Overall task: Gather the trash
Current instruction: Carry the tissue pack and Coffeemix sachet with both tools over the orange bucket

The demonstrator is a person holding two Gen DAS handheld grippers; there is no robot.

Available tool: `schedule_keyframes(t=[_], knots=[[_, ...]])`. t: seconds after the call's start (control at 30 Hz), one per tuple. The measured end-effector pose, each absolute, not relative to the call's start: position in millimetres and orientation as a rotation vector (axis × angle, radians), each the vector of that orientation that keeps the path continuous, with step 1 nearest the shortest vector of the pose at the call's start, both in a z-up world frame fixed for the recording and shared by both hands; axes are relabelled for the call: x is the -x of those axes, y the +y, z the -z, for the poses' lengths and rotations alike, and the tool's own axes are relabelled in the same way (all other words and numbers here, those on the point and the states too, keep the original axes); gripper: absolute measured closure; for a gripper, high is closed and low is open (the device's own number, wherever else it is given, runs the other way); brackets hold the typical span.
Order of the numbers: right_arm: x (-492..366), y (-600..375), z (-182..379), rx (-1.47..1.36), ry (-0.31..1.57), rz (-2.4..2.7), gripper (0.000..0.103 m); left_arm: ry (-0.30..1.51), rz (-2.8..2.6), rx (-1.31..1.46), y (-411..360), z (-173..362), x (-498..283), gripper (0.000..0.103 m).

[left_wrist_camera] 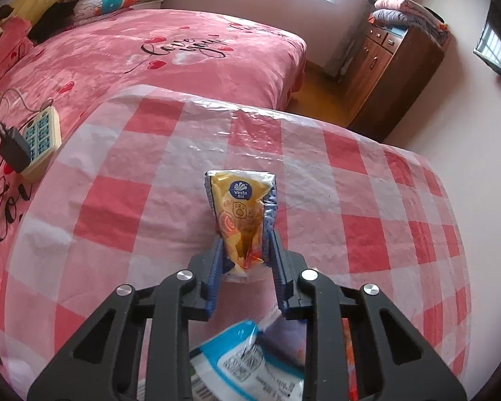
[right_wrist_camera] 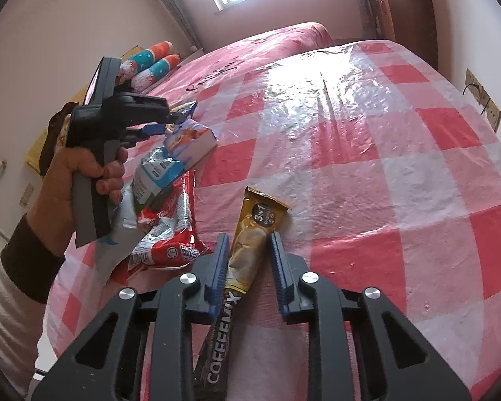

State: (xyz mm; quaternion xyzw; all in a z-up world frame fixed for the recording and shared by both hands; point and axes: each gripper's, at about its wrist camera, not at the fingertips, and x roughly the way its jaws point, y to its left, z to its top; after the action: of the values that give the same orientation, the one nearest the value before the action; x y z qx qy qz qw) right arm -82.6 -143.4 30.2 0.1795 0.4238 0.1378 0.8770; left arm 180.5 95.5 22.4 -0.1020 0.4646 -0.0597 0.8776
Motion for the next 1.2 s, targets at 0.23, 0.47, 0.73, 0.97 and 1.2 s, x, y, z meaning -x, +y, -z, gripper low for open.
schedule_keyframes(t=[0.23,0.47,0.73,0.97,1.2], knots=[[84.2,-145.7,-32.6,-0.396,0.846,-0.326,0.083,0.934,0.134,0.258,108.7,-33.6,-154.0,0.078],[89.8,-148.7,-37.7,-0.404,0.816,-0.342,0.085,0.897,0.159,0.248,116.0,-48.5,-121.3,0.078],[94.9,-149.1,-43.5,-0.414,0.769,-0.374,0.086,0.871,0.176,0.257,132.3,-56.5,-79.2,0.078],[98.2,-147.9,-46.1,-0.412,0.758,-0.363,0.086,0.861,0.186,0.264,151.2,-56.1,-33.1,0.078],[104.0,-136.1,-52.8,-0.423,0.76,-0.381,0.086,0.852,0.19,0.264,166.8,-52.3,7.3,0.078]])
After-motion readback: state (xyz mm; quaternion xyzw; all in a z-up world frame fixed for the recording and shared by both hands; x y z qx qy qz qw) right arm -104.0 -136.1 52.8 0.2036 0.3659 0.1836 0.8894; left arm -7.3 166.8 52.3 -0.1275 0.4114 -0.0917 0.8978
